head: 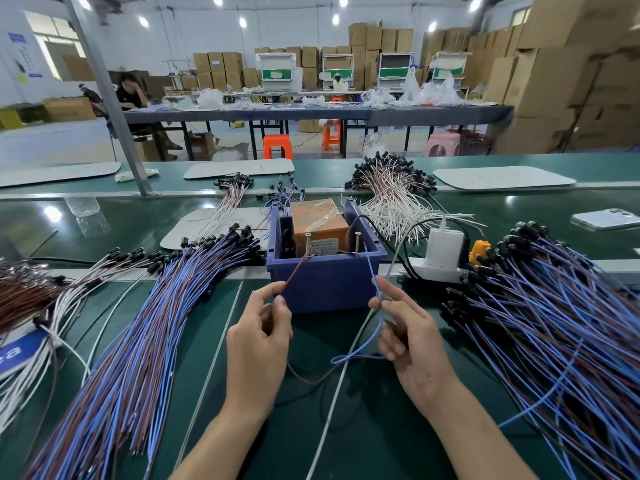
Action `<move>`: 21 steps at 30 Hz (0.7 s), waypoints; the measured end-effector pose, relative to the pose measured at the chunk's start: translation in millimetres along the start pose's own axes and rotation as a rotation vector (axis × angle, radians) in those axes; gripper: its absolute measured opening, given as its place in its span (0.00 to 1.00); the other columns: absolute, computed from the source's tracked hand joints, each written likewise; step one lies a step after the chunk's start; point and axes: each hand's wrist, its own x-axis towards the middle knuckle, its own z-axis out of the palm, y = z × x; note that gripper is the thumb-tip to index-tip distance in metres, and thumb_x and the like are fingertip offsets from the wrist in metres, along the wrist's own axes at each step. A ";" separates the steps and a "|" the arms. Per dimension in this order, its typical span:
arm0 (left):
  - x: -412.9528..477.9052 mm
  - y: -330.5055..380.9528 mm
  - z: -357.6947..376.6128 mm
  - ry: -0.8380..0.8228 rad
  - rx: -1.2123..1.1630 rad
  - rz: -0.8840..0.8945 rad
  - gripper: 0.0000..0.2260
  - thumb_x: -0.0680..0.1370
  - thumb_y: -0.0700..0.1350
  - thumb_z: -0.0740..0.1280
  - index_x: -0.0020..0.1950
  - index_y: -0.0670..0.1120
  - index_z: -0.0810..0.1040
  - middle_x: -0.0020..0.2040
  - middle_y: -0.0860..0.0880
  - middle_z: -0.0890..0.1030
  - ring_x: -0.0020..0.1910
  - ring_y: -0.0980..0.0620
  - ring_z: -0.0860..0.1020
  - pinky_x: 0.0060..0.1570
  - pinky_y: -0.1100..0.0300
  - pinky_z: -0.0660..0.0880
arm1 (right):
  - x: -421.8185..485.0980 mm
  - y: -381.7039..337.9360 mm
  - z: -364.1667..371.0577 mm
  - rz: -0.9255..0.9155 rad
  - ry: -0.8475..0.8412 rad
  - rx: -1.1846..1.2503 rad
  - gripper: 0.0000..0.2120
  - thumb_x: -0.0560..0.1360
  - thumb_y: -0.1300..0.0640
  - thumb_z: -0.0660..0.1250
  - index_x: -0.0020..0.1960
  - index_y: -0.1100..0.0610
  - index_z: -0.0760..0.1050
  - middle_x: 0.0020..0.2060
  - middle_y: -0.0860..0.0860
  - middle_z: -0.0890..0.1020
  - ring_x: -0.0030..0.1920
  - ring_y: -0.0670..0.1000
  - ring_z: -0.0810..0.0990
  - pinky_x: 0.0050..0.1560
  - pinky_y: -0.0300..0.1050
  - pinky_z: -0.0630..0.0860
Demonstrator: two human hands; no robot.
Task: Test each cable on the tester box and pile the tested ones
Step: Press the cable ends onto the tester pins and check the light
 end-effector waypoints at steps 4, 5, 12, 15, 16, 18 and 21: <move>-0.3 1.8 -0.4 0.013 0.005 0.012 0.08 0.82 0.48 0.62 0.56 0.61 0.77 0.31 0.45 0.76 0.25 0.58 0.66 0.23 0.61 0.64 | 1.4 -1.1 -3.4 0.081 -0.030 0.149 0.17 0.79 0.64 0.60 0.57 0.51 0.84 0.42 0.50 0.83 0.20 0.44 0.59 0.20 0.37 0.61; -0.4 1.8 -0.6 0.013 0.004 0.010 0.08 0.82 0.48 0.62 0.56 0.61 0.77 0.31 0.45 0.76 0.25 0.58 0.66 0.23 0.61 0.64 | 1.5 -1.1 -4.0 0.092 -0.036 0.168 0.17 0.79 0.64 0.61 0.58 0.52 0.84 0.42 0.50 0.83 0.20 0.44 0.59 0.20 0.36 0.61; -0.8 1.6 0.1 0.013 0.008 0.001 0.08 0.82 0.48 0.62 0.56 0.61 0.77 0.32 0.46 0.76 0.25 0.57 0.68 0.24 0.59 0.67 | -0.1 -2.4 -2.3 0.141 -0.079 0.184 0.15 0.77 0.63 0.64 0.58 0.53 0.84 0.41 0.52 0.83 0.19 0.43 0.59 0.18 0.35 0.63; -0.6 1.2 0.3 0.016 0.012 0.002 0.08 0.82 0.49 0.62 0.57 0.61 0.77 0.31 0.48 0.77 0.26 0.57 0.69 0.25 0.58 0.68 | -0.6 -3.1 -0.5 0.140 -0.092 0.177 0.17 0.74 0.62 0.67 0.62 0.53 0.81 0.41 0.54 0.83 0.18 0.42 0.60 0.18 0.35 0.63; -0.7 0.9 0.4 0.016 0.008 0.000 0.08 0.81 0.50 0.62 0.57 0.61 0.77 0.31 0.48 0.77 0.26 0.56 0.69 0.25 0.58 0.69 | -1.1 -2.8 0.0 0.136 -0.100 0.169 0.17 0.73 0.61 0.67 0.61 0.53 0.81 0.40 0.55 0.83 0.18 0.42 0.60 0.18 0.35 0.64; -0.5 0.5 0.6 0.015 0.003 0.000 0.08 0.81 0.50 0.62 0.57 0.61 0.77 0.31 0.48 0.77 0.26 0.57 0.69 0.25 0.59 0.68 | -1.5 -1.8 0.8 0.125 -0.112 0.153 0.15 0.75 0.62 0.66 0.58 0.52 0.84 0.40 0.55 0.83 0.18 0.42 0.61 0.18 0.34 0.65; -0.2 0.4 0.8 0.015 0.005 0.011 0.08 0.82 0.49 0.62 0.56 0.62 0.77 0.31 0.48 0.76 0.25 0.58 0.67 0.24 0.64 0.66 | -1.2 -0.9 1.5 0.117 -0.105 0.134 0.14 0.78 0.63 0.65 0.55 0.50 0.86 0.39 0.54 0.83 0.18 0.42 0.61 0.19 0.34 0.65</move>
